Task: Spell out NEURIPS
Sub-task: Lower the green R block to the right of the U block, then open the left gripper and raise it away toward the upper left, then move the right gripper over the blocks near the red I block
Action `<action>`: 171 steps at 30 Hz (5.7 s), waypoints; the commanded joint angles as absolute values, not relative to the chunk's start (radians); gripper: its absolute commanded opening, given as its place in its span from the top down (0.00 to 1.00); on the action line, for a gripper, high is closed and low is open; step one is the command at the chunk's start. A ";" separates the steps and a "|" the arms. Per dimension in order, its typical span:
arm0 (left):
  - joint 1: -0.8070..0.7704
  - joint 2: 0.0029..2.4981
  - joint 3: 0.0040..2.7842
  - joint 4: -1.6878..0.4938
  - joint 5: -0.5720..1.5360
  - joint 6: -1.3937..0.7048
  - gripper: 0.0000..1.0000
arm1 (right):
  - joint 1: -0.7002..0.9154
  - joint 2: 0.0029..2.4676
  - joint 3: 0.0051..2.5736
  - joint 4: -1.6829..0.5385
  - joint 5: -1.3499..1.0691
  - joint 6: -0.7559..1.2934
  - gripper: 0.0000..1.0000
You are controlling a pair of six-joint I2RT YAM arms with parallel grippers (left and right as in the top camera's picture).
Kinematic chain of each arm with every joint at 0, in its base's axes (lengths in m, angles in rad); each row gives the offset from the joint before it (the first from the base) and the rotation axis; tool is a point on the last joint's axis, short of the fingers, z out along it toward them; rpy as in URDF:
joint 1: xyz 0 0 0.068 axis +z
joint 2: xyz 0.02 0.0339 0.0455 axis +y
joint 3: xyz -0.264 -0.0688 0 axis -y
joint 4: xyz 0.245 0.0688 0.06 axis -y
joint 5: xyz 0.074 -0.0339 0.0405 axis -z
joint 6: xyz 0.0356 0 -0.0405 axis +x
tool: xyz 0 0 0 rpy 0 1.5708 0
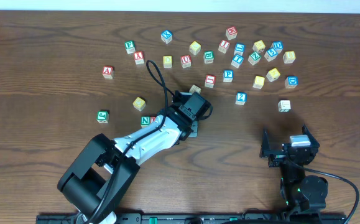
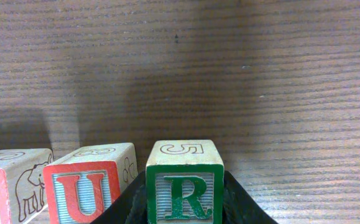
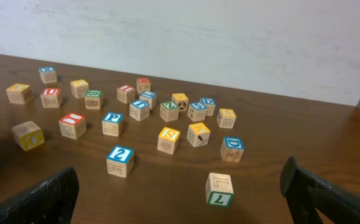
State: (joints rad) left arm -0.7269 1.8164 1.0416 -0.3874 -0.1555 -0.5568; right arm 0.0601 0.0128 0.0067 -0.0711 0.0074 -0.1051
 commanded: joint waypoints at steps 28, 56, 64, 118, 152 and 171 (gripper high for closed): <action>-0.723 1.831 1.031 -0.384 -0.147 -0.554 0.63 | 0.051 0.011 0.006 -0.076 0.008 -0.090 0.01; -0.723 1.816 1.039 -0.396 -0.146 -0.543 0.47 | 0.051 0.011 0.006 -0.076 0.008 -0.090 0.01; -0.723 1.816 1.046 -0.403 -0.142 -0.536 0.54 | 0.051 0.011 0.006 -0.076 0.008 -0.091 0.01; -0.426 1.287 1.182 -0.579 -0.198 -0.172 0.32 | 0.051 0.011 0.006 -0.076 0.008 -0.090 0.01; -0.112 1.287 1.283 -0.652 0.132 0.139 0.20 | 0.052 0.011 0.006 -0.063 -0.014 -0.090 0.01; -0.059 1.287 1.283 -0.636 0.168 0.179 0.02 | 0.052 0.405 0.431 -0.112 -0.137 -0.092 0.01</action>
State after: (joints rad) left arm -0.0860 1.3014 1.2556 -0.6449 0.1593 0.1810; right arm 0.0601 0.2329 0.2535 -0.0856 -0.1390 -0.0418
